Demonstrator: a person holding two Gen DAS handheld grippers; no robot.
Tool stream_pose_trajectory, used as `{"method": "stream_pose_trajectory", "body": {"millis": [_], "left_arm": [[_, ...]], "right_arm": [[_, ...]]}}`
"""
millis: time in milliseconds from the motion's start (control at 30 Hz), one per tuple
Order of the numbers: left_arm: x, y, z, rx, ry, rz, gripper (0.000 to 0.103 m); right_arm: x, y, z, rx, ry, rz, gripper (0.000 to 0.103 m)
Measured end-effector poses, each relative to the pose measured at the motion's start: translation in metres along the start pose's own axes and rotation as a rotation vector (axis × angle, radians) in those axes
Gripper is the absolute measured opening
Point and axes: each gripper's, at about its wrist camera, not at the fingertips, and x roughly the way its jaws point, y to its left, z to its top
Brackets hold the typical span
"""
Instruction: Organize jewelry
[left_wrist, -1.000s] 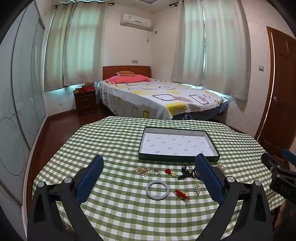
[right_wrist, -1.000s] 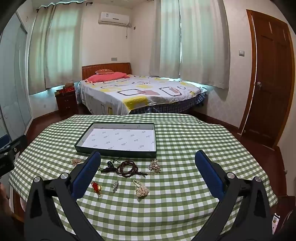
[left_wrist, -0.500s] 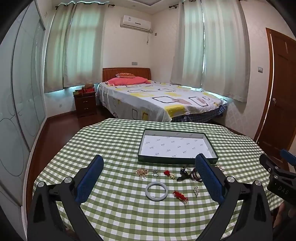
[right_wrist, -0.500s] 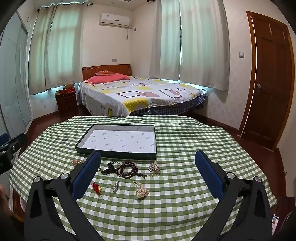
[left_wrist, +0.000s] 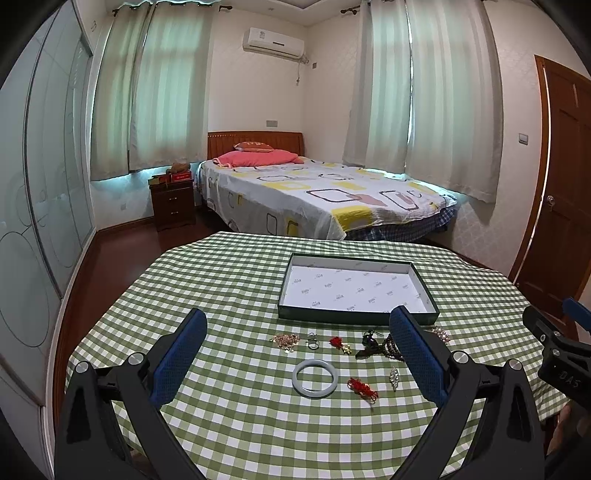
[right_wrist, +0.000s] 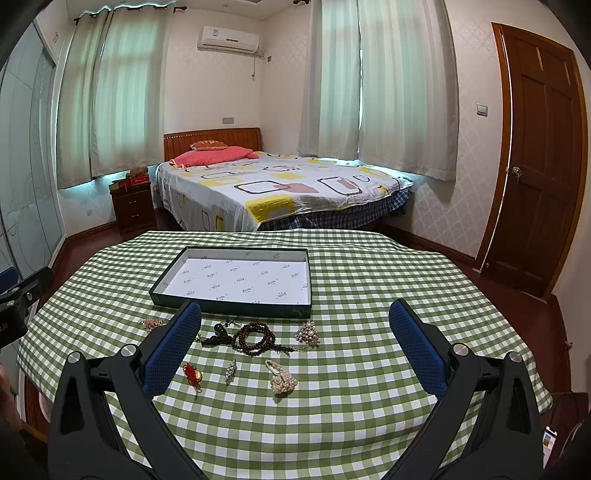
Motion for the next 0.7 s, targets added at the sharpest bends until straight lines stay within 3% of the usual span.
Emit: {"method": "stream_pose_trajectory", "body": {"millis": [700], "left_arm": [[0.0026,0.0067,-0.0027,-0.011,0.008,0.008,0.096]], "right_arm": [[-0.0005,-0.0003,-0.0011,-0.003,-0.001,0.000,0.099]]}}
